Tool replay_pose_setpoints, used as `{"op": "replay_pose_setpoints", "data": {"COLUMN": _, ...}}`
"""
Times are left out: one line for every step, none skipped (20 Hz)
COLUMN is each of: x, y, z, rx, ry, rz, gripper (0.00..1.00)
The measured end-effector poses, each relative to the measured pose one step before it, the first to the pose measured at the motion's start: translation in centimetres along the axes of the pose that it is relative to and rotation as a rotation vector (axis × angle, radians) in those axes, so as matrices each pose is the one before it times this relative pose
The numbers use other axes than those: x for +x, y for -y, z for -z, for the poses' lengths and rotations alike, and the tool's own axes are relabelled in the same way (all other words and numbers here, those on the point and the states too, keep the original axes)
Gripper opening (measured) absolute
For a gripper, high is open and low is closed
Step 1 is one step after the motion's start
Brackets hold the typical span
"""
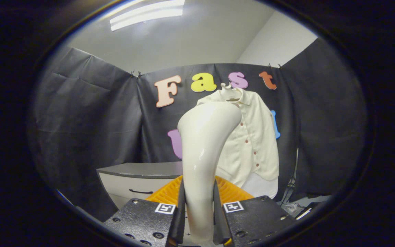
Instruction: Iron the clothes twice with a garment steamer, once on the left side and once on the right side.
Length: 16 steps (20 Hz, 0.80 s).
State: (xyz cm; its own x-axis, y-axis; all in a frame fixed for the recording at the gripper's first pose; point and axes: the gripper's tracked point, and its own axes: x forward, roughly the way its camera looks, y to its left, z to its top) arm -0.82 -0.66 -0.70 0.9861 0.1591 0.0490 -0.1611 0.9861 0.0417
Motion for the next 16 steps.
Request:
{"op": "replay_pose_setpoints", "data": {"x": -0.242, "y": -1.013, "z": -1.018, "rx": 0.00074, "ry": 0.03999, "rz": 0.00308, "gripper": 0.36}}
{"op": "replay_pose_setpoints", "data": {"x": -0.089, "y": -1.134, "z": -0.368, "rx": 0.00799, "ry": 0.01546, "rz": -0.0089, "gripper": 0.36}}
{"op": "replay_pose_setpoints", "data": {"x": -0.131, "y": -0.603, "z": -0.174, "rx": 0.01411, "ry": -0.00054, "rz": -0.00084, "gripper": 0.36}}
{"op": "replay_pose_setpoints", "data": {"x": -0.076, "y": -0.256, "z": -0.034, "rx": 0.00689, "ry": -0.00493, "rz": 0.00586, "gripper": 0.36}}
{"op": "replay_pose_setpoints", "data": {"x": -0.189, "y": -0.105, "z": 0.245, "rx": 0.00231, "ry": -0.01122, "rz": 0.00008, "gripper": 0.36}}
{"op": "replay_pose_setpoints", "data": {"x": -0.177, "y": -0.246, "z": 0.186, "rx": 0.00479, "ry": -0.00772, "rz": -0.00143, "gripper": 0.36}}
{"op": "replay_pose_setpoints", "data": {"x": -0.094, "y": -0.148, "z": 0.131, "rx": -0.00001, "ry": -0.00706, "rz": -0.0009, "gripper": 0.36}}
{"op": "replay_pose_setpoints", "data": {"x": -0.147, "y": -0.162, "z": 0.167, "rx": 0.00258, "ry": -0.00722, "rz": 0.00066, "gripper": 0.36}}
{"op": "replay_pose_setpoints", "data": {"x": -0.074, "y": -0.084, "z": -0.035, "rx": -0.00189, "ry": 0.00196, "rz": -0.00174, "gripper": 0.36}}
{"op": "replay_pose_setpoints", "data": {"x": -0.157, "y": -0.166, "z": -0.109, "rx": -0.00601, "ry": 0.00382, "rz": -0.00637, "gripper": 0.36}}
{"op": "replay_pose_setpoints", "data": {"x": 0.026, "y": -0.068, "z": -0.041, "rx": 0.00073, "ry": 0.00063, "rz": -0.00079, "gripper": 0.36}}
{"op": "replay_pose_setpoints", "data": {"x": -0.092, "y": 0.056, "z": 0.145, "rx": 0.0017, "ry": -0.00582, "rz": 0.00094, "gripper": 0.36}}
{"op": "replay_pose_setpoints", "data": {"x": -0.088, "y": 0.034, "z": 0.183, "rx": -0.00406, "ry": 0.00088, "rz": 0.00019, "gripper": 0.36}}
{"op": "replay_pose_setpoints", "data": {"x": -0.016, "y": -0.079, "z": 0.124, "rx": -0.00962, "ry": -0.00026, "rz": 0.0009, "gripper": 0.36}}
{"op": "replay_pose_setpoints", "data": {"x": -0.033, "y": -0.023, "z": 0.196, "rx": -0.00587, "ry": -0.00275, "rz": 0.00112, "gripper": 0.36}}
{"op": "replay_pose_setpoints", "data": {"x": -0.007, "y": -0.184, "z": 0.262, "rx": -0.00216, "ry": -0.00453, "rz": -0.00641, "gripper": 0.36}}
